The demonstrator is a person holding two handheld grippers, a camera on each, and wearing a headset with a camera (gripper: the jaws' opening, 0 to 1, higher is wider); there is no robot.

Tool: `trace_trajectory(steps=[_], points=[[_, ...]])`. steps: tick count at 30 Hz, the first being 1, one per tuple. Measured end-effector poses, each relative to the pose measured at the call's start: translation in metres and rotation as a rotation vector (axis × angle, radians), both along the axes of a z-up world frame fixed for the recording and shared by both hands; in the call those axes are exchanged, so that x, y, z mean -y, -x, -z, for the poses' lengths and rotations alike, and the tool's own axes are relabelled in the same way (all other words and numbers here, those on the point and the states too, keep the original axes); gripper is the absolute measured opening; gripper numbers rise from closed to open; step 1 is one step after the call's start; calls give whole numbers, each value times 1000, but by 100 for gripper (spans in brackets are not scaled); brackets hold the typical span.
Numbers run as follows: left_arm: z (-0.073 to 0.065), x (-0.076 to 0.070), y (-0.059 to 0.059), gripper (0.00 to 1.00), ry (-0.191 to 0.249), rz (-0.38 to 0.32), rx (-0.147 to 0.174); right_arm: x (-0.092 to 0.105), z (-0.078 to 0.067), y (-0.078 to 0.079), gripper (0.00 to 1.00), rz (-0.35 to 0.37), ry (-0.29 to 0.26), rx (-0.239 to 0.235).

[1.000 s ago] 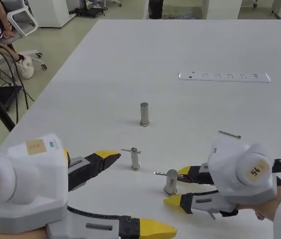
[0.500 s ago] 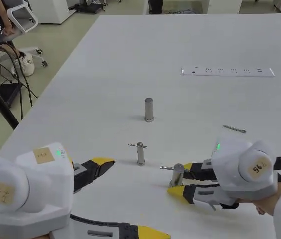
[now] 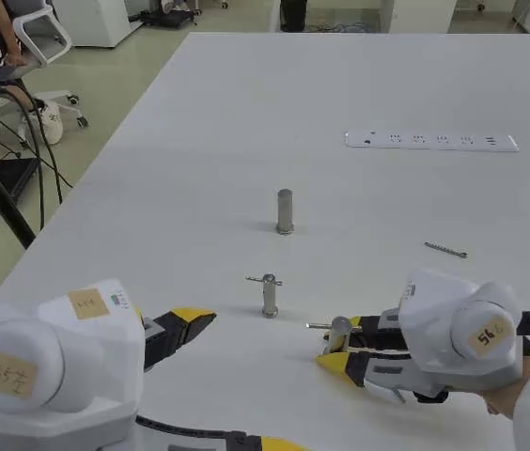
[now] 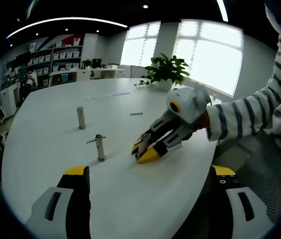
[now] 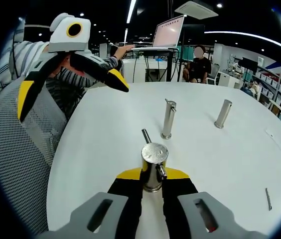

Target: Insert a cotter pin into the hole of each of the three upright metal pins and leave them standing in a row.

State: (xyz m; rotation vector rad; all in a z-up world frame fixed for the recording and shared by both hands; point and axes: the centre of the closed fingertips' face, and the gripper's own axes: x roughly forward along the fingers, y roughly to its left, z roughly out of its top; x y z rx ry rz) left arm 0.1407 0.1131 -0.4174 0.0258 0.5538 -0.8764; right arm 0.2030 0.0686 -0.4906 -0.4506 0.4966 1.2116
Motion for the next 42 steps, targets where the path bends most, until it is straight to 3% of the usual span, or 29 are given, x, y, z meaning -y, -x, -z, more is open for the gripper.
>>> trace_trajectory(steps=[8, 25, 42], points=[[3, -6, 1, 99, -15, -5, -6, -2, -1, -5, 9, 4, 26, 23], [2, -14, 0, 99, -22, -23, -10, 11, -9, -48, 9, 75, 13, 26], [4, -15, 1, 99, -34, -30, -28, 21, -1, -50, 9, 72, 8, -11]])
